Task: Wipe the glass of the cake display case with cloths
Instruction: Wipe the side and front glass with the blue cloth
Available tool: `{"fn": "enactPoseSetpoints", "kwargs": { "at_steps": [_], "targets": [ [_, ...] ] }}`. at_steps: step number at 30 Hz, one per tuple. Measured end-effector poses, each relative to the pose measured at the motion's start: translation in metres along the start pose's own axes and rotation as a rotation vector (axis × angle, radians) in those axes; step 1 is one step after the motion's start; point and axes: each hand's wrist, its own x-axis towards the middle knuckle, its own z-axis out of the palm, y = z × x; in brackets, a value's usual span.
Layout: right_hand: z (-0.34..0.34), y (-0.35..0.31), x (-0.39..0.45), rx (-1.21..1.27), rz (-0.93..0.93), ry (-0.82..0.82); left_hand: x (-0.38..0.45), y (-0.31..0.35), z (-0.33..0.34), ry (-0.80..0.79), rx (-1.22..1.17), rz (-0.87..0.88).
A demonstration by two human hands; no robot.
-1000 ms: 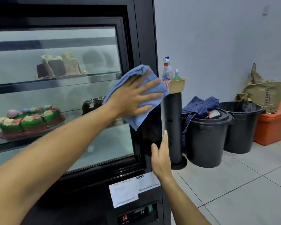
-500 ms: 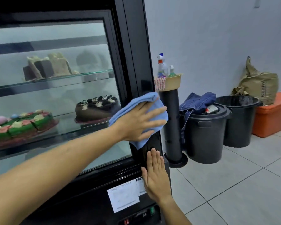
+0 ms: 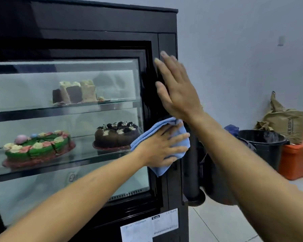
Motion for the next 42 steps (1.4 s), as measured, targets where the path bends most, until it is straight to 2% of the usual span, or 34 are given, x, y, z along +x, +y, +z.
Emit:
{"fn": "enactPoseSetpoints", "kwargs": {
  "at_steps": [2, 4, 8, 11, 14, 16, 20, 23, 28, 29, 34, 37, 40, 42],
  "targets": [
    [0.013, 0.010, 0.047, -0.198, -0.140, -0.140, -0.002, 0.005, 0.004, -0.027, 0.008, -0.024],
    [0.023, 0.027, 0.053, -0.280, -0.133, -0.226, -0.008, 0.016, 0.009, -0.050, 0.018, -0.046],
    [0.028, 0.042, 0.025, -0.225, -0.047, -0.214, -0.032, 0.074, 0.036, -0.073, 0.008, -0.089],
    [0.024, 0.041, 0.023, -0.217, -0.047, -0.214, -0.057, 0.136, 0.058, -0.197, 0.017, 0.035],
    [0.021, 0.039, 0.024, -0.213, -0.043, -0.212, -0.071, 0.156, 0.068, -0.259, 0.055, 0.123],
    [0.023, 0.037, 0.023, -0.175, -0.015, -0.183, -0.068, 0.141, 0.065, -0.194, 0.020, 0.072],
    [0.033, 0.037, 0.016, -0.040, 0.087, -0.106, -0.046, 0.093, 0.038, -0.092, -0.003, -0.170],
    [0.033, 0.037, 0.012, 0.086, 0.174, -0.109, -0.044, 0.106, 0.033, -0.112, -0.023, -0.260],
    [0.030, 0.045, 0.014, 0.055, 0.149, -0.159, -0.089, 0.179, 0.065, -0.285, 0.023, -0.023],
    [0.031, 0.048, 0.013, 0.053, 0.151, -0.167, -0.089, 0.177, 0.065, -0.282, 0.009, -0.029],
    [0.021, 0.055, 0.013, 0.188, 0.174, -0.181, -0.046, 0.113, 0.044, -0.068, -0.071, -0.203],
    [0.005, 0.064, -0.007, 0.293, 0.318, -0.081, -0.024, 0.066, 0.029, 0.038, -0.092, -0.240],
    [0.013, 0.058, -0.094, 0.420, 0.578, 0.095, -0.005, 0.014, 0.007, 0.121, -0.075, -0.273],
    [0.036, 0.035, -0.177, 0.440, 0.704, 0.061, 0.013, -0.031, -0.014, 0.151, -0.027, -0.309]
  ]
}}
